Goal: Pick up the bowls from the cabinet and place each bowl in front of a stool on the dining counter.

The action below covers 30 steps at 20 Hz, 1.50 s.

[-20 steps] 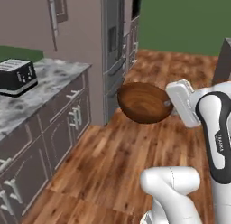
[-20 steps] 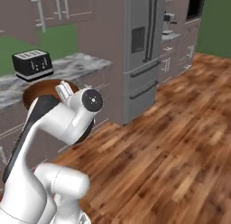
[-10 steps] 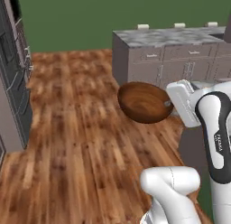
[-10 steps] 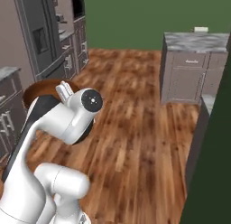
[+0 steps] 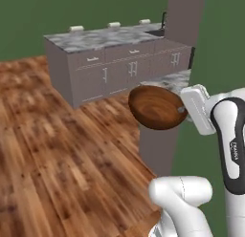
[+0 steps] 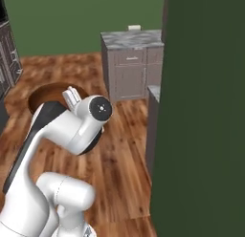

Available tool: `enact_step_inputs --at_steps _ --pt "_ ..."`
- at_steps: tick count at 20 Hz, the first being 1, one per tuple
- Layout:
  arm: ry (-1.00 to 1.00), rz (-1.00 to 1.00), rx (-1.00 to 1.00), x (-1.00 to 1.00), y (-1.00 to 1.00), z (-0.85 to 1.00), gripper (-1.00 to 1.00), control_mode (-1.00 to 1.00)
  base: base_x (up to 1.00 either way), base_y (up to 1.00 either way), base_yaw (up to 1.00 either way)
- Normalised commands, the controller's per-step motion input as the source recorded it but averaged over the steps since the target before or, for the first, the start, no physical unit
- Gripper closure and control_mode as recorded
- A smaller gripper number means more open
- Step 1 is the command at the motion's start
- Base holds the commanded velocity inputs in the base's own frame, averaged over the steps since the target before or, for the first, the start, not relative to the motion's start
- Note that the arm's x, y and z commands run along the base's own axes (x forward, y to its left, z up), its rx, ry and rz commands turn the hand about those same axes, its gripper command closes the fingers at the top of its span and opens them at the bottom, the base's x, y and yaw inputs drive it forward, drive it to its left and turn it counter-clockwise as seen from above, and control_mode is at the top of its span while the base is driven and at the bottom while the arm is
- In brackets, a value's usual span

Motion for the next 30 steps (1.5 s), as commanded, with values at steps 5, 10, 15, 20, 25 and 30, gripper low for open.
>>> enact_step_inputs --at_steps 5,10,15,20,25,30 --pt "0.00 0.00 0.00 0.00 0.00 0.00 1.00 1.00 0.68 0.67 -0.26" --pt "0.00 0.00 0.00 0.00 0.00 0.00 1.00 1.00 1.00 1.00 -0.29" --pt "0.00 0.00 0.00 0.00 0.00 0.00 1.00 1.00 1.00 0.87 -0.20" --pt "0.00 0.00 0.00 0.00 0.00 0.00 1.00 1.00 1.00 0.71 -0.01" --pt "0.00 0.00 0.00 0.00 0.00 0.00 1.00 1.00 1.00 0.58 0.00" --pt "0.00 0.00 0.00 0.00 0.00 0.00 1.00 1.00 1.00 0.57 0.00"
